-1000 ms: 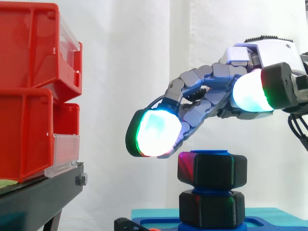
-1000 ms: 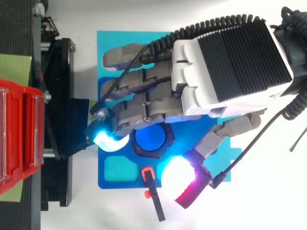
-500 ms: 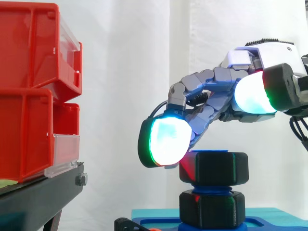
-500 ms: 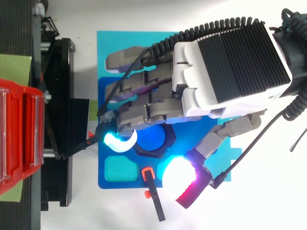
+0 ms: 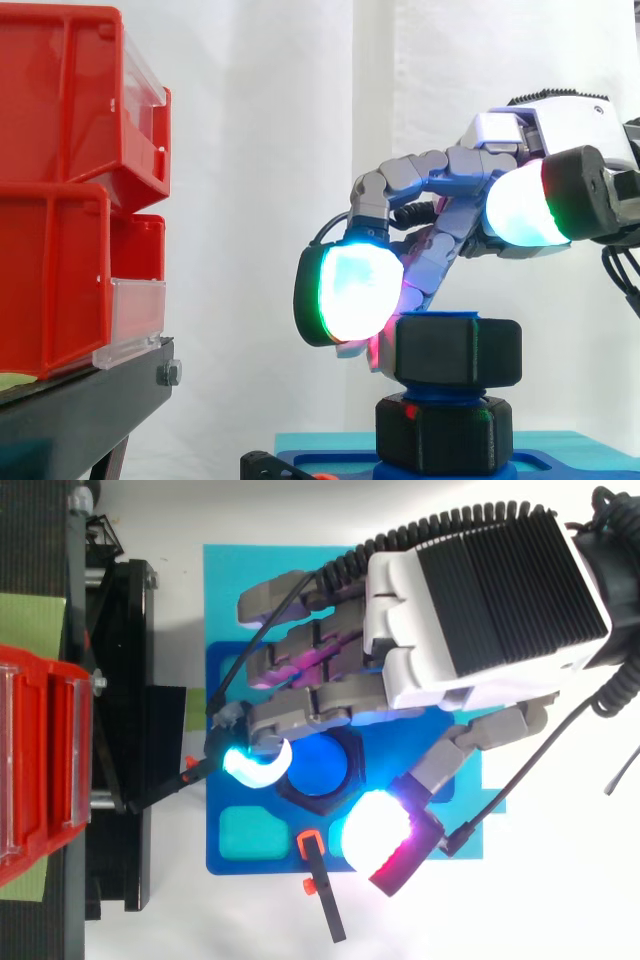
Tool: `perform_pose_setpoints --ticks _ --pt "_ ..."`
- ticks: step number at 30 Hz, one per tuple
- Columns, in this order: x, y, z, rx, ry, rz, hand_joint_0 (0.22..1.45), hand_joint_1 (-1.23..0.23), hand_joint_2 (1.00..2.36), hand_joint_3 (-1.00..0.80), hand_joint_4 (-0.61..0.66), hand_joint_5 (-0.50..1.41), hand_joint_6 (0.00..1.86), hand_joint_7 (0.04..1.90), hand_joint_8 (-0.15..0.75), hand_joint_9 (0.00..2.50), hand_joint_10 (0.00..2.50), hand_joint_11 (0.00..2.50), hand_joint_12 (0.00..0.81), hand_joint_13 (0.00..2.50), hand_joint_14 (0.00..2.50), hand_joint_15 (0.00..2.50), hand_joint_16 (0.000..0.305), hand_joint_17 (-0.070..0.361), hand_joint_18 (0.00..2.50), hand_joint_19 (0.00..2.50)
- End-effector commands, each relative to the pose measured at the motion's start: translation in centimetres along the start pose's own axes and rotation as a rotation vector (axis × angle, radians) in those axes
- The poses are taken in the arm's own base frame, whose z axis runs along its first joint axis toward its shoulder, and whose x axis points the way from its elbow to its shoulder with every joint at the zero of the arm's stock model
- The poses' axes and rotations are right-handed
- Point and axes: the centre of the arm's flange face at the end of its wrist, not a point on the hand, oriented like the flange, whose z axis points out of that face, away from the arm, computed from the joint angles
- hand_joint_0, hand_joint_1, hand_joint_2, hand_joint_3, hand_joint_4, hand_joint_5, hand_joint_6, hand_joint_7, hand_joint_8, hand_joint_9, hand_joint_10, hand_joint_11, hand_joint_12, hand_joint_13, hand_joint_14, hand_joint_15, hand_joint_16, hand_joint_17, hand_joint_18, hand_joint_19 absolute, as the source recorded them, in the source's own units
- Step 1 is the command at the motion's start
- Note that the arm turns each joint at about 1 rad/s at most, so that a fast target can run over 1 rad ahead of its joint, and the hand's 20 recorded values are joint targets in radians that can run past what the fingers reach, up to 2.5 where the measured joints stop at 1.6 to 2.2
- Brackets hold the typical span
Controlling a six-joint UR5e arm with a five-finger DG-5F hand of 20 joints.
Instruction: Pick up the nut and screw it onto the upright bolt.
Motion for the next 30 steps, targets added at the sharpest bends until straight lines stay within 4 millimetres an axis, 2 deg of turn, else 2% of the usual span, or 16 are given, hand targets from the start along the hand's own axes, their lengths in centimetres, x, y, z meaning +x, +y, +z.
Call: perform_pose_setpoints --ticks 1,3,8,12,14,21,25,30 --pt "-0.2 -0.3 -0.2 0.000 0.000 0.000 0.50 -0.27 1.00 -0.50 -0.05 0.00 0.51 1.18 0.265 1.12 0.00 0.12 0.307 0.77 0.00 0.09 0.028 0.063 0.37 0.06" --pt "-0.3 -0.6 -0.4 0.001 -0.001 0.000 0.51 -0.27 1.00 -0.50 -0.04 0.01 0.51 1.15 0.267 1.17 0.00 0.13 0.303 0.79 0.00 0.09 0.028 0.062 0.40 0.07" --pt "-0.8 -1.8 -1.2 0.000 0.000 -0.006 0.52 -0.28 1.00 -0.50 0.12 0.05 0.50 1.06 0.248 1.34 0.00 0.17 0.292 0.89 0.00 0.10 0.025 0.057 0.49 0.09" --pt "-1.0 -2.3 -1.6 -0.001 0.001 -0.012 0.52 -0.29 1.00 -0.50 0.19 0.06 0.50 1.06 0.239 1.44 0.01 0.18 0.291 0.93 0.00 0.10 0.024 0.053 0.53 0.09" --pt "-1.1 -2.7 -1.8 0.002 0.001 -0.015 0.52 -0.29 1.00 -0.50 0.22 0.07 0.50 1.12 0.235 1.63 0.01 0.27 0.277 0.99 0.00 0.11 0.023 0.051 0.60 0.12" --pt "-1.7 -4.7 -3.5 0.024 0.017 -0.019 0.53 -0.31 1.00 -0.50 0.18 0.09 0.50 1.28 0.213 1.80 0.01 0.34 0.258 1.12 0.00 0.12 0.020 0.046 0.76 0.19" --pt "-1.9 -5.4 -4.0 0.031 0.022 -0.018 0.53 -0.32 1.00 -0.50 0.14 0.09 0.54 1.24 0.191 1.97 0.01 0.50 0.236 1.25 0.00 0.15 0.018 0.041 0.93 0.28" --pt "-2.1 -5.8 -4.3 0.035 0.022 -0.017 0.53 -0.31 1.00 -0.50 0.15 0.08 0.56 1.19 0.215 1.99 0.02 0.58 0.243 1.27 0.00 0.16 0.019 0.043 0.94 0.29"
